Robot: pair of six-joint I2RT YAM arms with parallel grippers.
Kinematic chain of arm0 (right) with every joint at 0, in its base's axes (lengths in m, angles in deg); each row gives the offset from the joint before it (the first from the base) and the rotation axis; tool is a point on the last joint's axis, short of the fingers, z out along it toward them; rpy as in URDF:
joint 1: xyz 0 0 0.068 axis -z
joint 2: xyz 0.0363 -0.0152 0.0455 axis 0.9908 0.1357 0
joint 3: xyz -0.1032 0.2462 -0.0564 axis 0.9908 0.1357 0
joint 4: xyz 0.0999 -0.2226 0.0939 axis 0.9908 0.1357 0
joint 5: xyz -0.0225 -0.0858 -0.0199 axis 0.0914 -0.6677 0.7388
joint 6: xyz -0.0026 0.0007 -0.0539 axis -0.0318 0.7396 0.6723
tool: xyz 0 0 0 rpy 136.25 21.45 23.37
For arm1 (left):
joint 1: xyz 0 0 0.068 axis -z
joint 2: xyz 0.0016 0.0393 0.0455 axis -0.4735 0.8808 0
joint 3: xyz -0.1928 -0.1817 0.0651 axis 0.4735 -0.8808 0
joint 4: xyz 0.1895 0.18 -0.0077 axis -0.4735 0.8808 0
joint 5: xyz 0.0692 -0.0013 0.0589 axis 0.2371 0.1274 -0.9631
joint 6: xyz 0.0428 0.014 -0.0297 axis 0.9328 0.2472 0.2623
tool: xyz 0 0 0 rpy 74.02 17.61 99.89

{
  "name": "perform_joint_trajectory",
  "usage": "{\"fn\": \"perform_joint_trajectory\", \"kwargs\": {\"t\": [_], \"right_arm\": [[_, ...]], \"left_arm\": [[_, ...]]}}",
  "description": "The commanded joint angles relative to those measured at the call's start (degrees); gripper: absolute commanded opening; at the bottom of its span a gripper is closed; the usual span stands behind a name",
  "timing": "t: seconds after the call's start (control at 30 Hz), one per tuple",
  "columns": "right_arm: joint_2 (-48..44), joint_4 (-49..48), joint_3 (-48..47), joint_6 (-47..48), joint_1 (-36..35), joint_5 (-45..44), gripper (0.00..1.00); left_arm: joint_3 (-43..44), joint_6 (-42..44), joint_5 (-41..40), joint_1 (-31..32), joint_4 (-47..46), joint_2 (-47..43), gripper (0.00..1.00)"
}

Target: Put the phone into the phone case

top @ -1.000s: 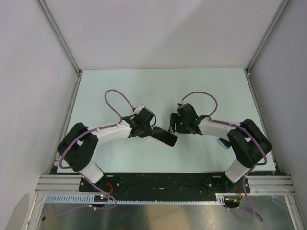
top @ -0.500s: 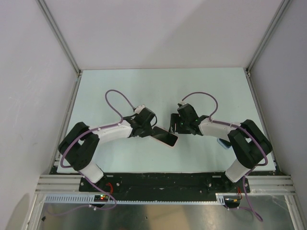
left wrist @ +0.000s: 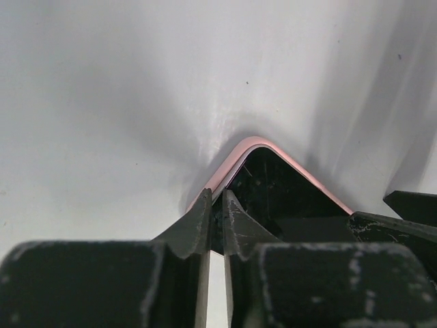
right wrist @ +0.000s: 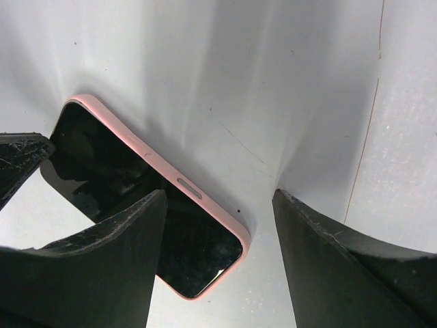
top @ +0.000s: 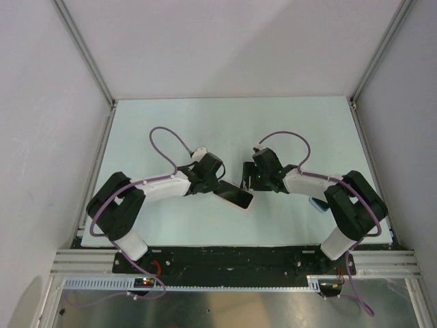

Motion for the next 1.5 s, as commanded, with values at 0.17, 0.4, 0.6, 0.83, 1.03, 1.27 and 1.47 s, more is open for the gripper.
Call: {"fn": "perform_joint_trajectory", "kwargs": {"t": [0.17,0.4,0.6,0.83,1.03,1.27,1.47], "right_arm": [[-1.62,1.67,1.84,-1.44,-1.61,-1.06,0.68],[-3.81,0.03,6.47,-5.53,-4.48,-2.84,0.59],[-5.25,-1.13,9.50,-8.65,-8.36,-3.02,0.53],[-5.49,-1.62,9.97,-10.83,-12.31,-3.44,0.50],[-4.96,-1.53,10.00,-11.69,-13.38,-3.86,0.49],[-4.20,-1.86,9.98,-11.64,-13.54,-3.85,0.47],[-3.29,-2.35,9.95,-11.60,-13.65,-3.61,0.47]], "left_arm": [[-2.40,-0.86,2.27,0.50,2.56,-2.19,0.32],[-3.53,-1.28,3.70,-0.03,3.07,-6.37,0.44],[-4.77,-2.83,4.70,0.04,2.87,-7.53,0.45],[-3.10,-2.29,5.17,0.10,2.84,-6.80,0.42],[-3.05,-2.09,3.02,-0.02,2.93,-6.30,0.35],[-2.24,0.08,-0.41,-0.10,4.01,-5.63,0.28],[-0.87,1.42,-1.79,-0.16,4.66,-4.04,0.26]]}}
